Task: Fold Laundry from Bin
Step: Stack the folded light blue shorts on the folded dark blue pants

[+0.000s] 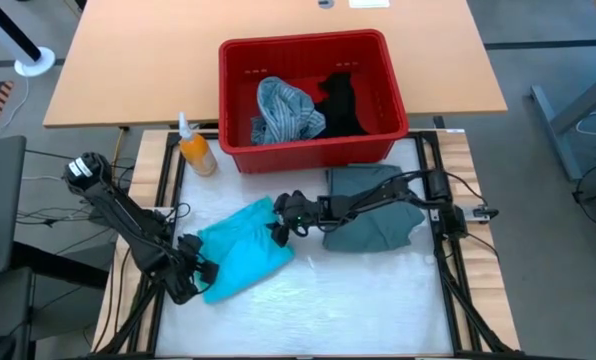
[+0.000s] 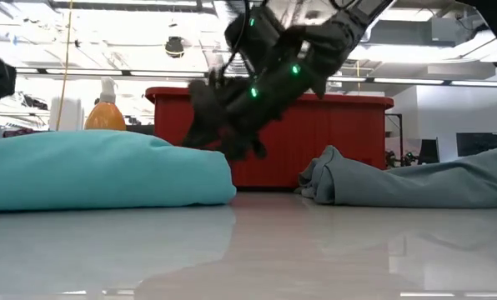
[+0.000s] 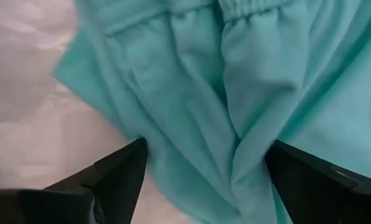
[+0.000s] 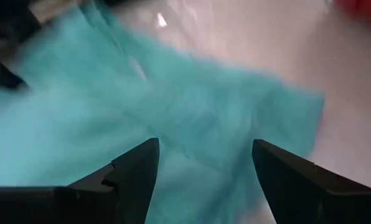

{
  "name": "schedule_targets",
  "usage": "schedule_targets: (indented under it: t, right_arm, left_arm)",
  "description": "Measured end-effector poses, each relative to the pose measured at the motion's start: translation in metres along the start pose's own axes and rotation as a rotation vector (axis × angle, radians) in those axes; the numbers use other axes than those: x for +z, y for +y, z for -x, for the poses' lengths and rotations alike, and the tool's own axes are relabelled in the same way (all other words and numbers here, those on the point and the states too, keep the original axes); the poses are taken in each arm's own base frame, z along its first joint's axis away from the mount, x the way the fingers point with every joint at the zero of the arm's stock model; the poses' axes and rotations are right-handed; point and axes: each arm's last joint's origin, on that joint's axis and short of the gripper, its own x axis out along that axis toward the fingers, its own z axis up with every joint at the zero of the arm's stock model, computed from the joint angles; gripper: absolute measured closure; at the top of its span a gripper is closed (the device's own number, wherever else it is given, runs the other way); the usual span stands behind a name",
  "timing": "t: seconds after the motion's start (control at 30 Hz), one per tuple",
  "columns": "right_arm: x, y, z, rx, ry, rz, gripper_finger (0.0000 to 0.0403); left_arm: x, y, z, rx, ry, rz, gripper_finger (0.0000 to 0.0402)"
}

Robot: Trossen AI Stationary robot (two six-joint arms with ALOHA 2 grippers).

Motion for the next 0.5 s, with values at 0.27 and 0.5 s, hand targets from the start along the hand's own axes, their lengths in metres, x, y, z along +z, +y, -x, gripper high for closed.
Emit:
schedule_targets:
  t: [0.27,0.5]
  right_arm:
    - [-0.022,-0.002,-0.022,0.011,0.021,-0.085,0.0117]
    - [-0.036,0.005,-0.036,0.082,0.047,-0.164,0.0135]
  left_arm:
    - [-0.009,-0.006,-0.026,0.010,-0.051,-0.028,0.0099]
    - [-0.008,-0.013,-0.026,-0.023,-0.063,-0.021,0.0208]
